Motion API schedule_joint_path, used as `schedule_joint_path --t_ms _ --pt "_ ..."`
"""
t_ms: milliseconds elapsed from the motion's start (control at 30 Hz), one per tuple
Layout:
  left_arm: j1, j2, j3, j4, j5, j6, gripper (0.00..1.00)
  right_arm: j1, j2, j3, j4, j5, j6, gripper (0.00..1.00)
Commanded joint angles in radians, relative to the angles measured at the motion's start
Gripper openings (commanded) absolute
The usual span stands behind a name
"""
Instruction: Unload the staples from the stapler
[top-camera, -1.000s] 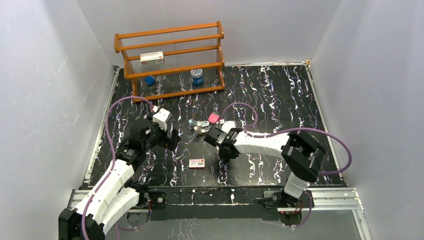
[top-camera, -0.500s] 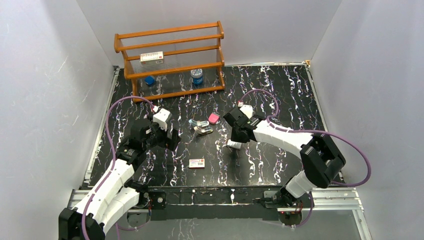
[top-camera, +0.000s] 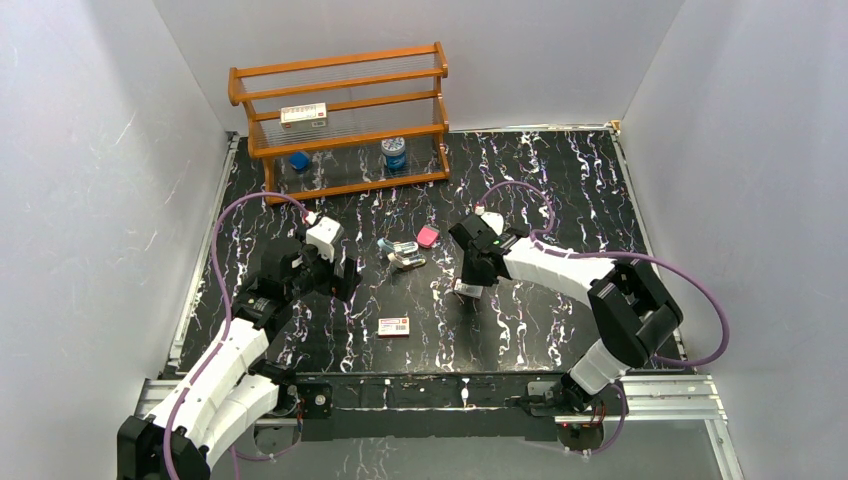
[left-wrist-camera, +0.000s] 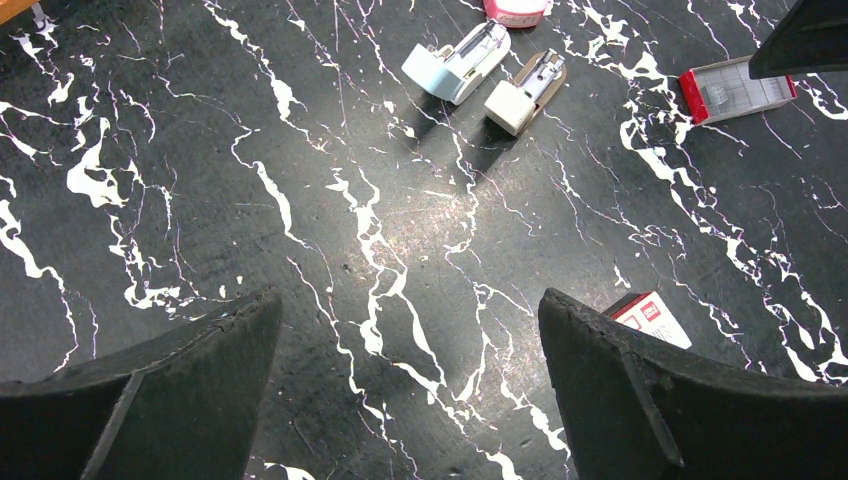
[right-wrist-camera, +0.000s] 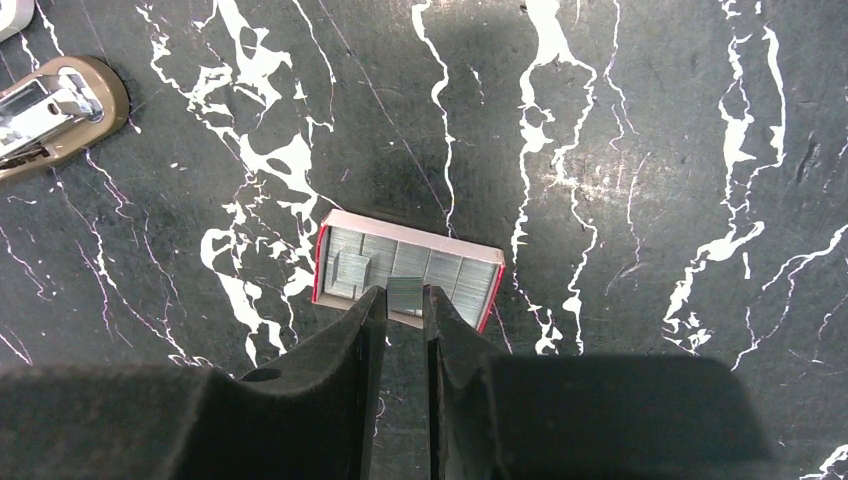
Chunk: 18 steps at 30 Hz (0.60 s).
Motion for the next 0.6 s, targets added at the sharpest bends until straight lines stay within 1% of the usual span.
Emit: schedule_joint_path --t_ms 0,67,133,200,267,300,400,567 --pt "0.005 -0.007 0.035 -0.005 0.017 0.002 0.96 -0.006 0.013 0.002 0.04 -0.011 -0.002 0.28" --pt "0.005 -0.009 0.036 -0.005 0.016 0.002 0.96 -0.007 0.017 0.005 0.045 -0.018 -0.002 0.29" --pt "0.005 -0.014 0.035 -0.005 0.014 0.002 0.96 -0.007 0.023 0.01 0.046 -0.029 -0.007 0.32" --pt "0.005 -0.019 0.032 -0.003 0.007 -0.007 0.96 -0.009 0.023 0.019 0.043 -0.042 -0.015 0.39" --pt "0.005 -0.025 0.028 0.011 -0.005 -0.034 0.96 -0.01 0.009 0.027 0.02 -0.034 -0.013 0.49" --pt "0.005 -0.027 0.025 0.018 -0.01 -0.047 0.96 -0.011 -0.004 0.029 0.004 -0.023 -0.009 0.53" --pt "0.005 -0.028 0.017 0.05 -0.027 -0.113 0.96 -0.015 -0.069 0.024 -0.021 0.011 -0.002 0.55" --pt "0.005 -0.019 0.033 0.048 -0.132 -0.287 0.96 -0.049 -0.183 -0.042 -0.019 0.045 -0.002 0.56"
